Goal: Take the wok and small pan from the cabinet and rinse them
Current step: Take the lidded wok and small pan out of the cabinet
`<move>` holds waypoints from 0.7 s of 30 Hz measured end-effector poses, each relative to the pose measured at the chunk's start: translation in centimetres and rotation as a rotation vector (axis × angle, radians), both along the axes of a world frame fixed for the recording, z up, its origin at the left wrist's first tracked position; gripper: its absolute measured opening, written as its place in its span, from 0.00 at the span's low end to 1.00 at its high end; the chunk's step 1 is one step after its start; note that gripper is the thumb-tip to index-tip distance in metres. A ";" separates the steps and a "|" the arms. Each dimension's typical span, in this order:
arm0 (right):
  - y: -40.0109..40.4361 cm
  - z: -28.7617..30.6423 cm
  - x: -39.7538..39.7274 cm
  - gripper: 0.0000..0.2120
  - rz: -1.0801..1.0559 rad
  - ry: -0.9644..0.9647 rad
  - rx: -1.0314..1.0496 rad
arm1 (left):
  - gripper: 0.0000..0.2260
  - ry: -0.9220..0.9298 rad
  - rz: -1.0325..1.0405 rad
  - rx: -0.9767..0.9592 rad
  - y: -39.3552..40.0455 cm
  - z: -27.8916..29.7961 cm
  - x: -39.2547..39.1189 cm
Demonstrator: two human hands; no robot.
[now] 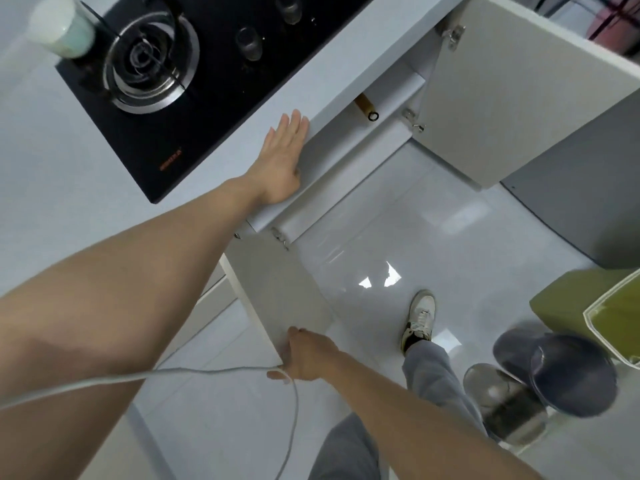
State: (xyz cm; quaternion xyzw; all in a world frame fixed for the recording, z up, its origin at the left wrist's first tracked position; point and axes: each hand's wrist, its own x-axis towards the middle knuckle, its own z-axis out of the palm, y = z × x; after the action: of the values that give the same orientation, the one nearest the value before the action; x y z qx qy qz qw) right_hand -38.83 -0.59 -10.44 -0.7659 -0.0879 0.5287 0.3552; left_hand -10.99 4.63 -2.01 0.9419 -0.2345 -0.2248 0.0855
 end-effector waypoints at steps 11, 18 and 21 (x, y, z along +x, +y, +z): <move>-13.8 -0.1 16.4 0.15 -0.313 -0.097 0.064 | 0.39 0.067 0.074 -0.003 -0.8 1.3 -0.2; -21.4 0.2 24.7 0.14 -0.507 -0.189 0.016 | 0.20 -0.278 0.068 -0.041 -5.3 2.8 4.1; -22.8 -2.0 29.2 0.14 -0.649 -0.171 -0.017 | 0.19 -0.361 -0.120 -0.092 -8.7 1.6 9.1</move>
State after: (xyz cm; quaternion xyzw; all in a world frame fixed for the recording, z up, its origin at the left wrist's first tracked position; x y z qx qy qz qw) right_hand -9.63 -23.38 -12.46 -0.7985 0.1355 0.3225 0.4900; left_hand -1.87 -4.10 -0.45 0.9463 -0.3119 -0.0458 0.0713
